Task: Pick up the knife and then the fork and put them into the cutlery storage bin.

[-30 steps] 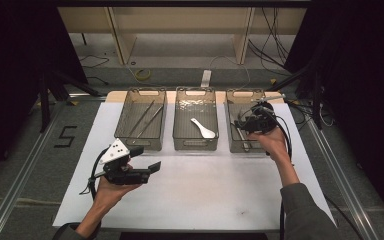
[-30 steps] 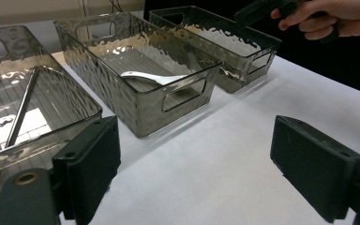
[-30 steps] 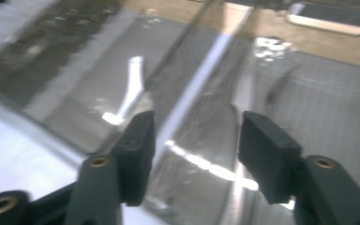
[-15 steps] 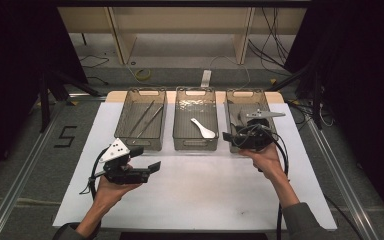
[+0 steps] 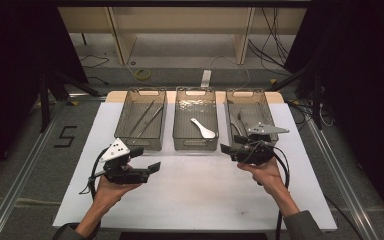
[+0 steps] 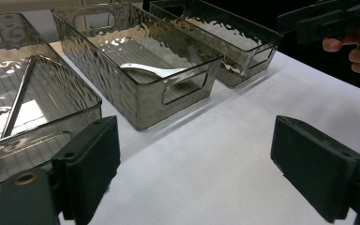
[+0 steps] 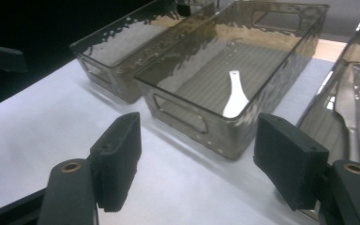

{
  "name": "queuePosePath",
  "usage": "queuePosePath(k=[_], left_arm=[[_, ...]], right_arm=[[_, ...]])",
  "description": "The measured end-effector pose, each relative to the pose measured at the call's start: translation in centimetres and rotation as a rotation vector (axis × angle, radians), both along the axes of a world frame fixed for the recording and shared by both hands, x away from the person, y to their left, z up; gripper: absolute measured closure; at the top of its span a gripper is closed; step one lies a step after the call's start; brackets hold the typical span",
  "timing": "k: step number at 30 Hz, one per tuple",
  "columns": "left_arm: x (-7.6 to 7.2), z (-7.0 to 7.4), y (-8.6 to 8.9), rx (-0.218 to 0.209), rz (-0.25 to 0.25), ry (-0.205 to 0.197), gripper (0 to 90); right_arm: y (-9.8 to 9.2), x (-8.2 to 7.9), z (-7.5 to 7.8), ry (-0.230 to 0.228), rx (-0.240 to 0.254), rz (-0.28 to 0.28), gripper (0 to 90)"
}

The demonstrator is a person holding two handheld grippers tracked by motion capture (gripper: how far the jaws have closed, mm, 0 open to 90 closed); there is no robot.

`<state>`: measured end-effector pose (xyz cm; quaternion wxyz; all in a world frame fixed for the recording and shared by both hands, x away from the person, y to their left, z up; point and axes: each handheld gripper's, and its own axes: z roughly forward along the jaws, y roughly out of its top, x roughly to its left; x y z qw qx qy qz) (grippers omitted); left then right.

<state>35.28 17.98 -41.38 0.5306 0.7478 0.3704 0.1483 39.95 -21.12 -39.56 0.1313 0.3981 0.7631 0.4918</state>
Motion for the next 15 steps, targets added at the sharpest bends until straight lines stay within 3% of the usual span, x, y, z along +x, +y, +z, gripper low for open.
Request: queuePosePath(k=[15], left_arm=[[-0.1, -0.1, -0.1, -0.007, -0.025, 0.011, 15.3]], right_arm=[[0.2, -2.9, -0.8, -0.058, 0.033, 0.041, 32.1]])
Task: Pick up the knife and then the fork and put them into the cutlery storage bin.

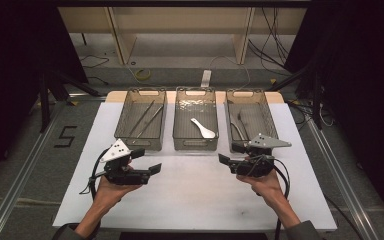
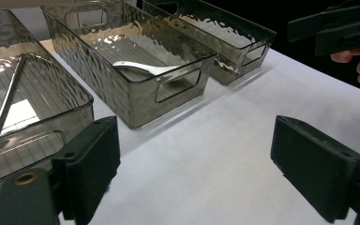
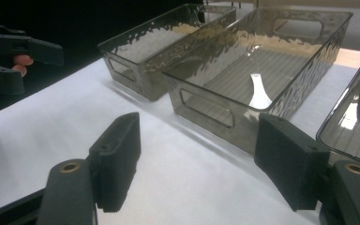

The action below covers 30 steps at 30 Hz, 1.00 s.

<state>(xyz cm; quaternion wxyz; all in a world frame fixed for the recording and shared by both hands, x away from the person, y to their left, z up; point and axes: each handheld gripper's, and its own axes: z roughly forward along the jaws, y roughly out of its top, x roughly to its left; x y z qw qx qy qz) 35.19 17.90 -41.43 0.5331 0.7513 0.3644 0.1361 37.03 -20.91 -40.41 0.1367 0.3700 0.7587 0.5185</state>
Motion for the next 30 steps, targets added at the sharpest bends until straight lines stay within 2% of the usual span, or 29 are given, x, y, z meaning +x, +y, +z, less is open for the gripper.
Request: queuePosePath(k=[10, 20, 30], left_arm=[[0.0, 0.0, -0.2, -0.002, -0.019, 0.004, 15.3], [0.0, -0.1, -0.2, -0.007, -0.042, 0.021, 15.3], [0.0, -0.1, -0.2, -0.017, -0.053, 0.033, 15.3]], right_arm=[[-0.3, -1.8, -0.6, -0.049, 0.003, 0.006, 29.5], [-1.4, -3.0, -1.4, -0.030, 0.013, -0.027, 25.2], [-2.2, -4.2, -2.2, -0.016, -0.006, -0.057, 23.5]])
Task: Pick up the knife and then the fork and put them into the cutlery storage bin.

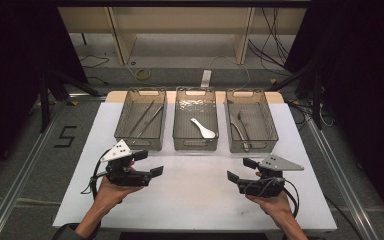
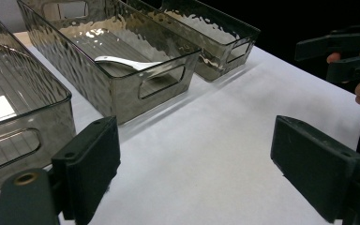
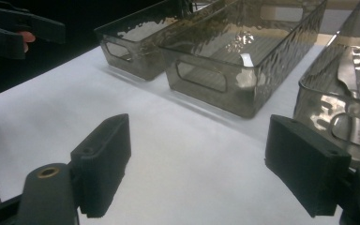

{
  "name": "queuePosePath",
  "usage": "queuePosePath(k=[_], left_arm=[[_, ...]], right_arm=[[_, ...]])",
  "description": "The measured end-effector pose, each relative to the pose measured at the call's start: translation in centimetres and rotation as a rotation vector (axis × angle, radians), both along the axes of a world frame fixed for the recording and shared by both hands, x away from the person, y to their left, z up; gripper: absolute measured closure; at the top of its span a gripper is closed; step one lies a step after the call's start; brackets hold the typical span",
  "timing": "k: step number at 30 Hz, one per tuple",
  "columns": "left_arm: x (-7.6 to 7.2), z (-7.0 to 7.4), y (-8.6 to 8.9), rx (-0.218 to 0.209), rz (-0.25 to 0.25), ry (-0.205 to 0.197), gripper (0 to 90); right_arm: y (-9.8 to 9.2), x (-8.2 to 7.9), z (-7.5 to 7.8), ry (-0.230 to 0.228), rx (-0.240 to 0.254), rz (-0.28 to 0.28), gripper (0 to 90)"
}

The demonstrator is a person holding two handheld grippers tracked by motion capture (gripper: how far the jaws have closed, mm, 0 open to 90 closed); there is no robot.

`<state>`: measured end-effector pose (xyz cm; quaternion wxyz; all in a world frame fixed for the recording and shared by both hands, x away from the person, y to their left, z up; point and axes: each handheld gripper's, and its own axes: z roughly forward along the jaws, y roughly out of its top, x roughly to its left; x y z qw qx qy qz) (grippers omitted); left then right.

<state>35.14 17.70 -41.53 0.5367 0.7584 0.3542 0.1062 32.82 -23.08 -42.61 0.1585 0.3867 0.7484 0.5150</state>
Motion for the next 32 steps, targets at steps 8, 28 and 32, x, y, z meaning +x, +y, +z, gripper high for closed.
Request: queuePosePath(k=[8, 28, 32], left_arm=[[-0.13, -0.11, -0.23, 0.016, -0.026, 0.011, 15.3], [-0.17, -0.03, -0.26, 0.013, -0.027, 0.000, 11.7], [-0.16, -0.02, -0.29, 0.009, -0.026, 0.001, 10.6]], right_arm=[[-0.48, -0.50, -0.67, 0.027, -0.007, -0.028, 23.3], [-0.71, -0.51, -0.46, 0.017, -0.006, -0.031, 22.6], [-0.76, -0.50, -0.44, 0.024, -0.003, -0.034, 22.4]])
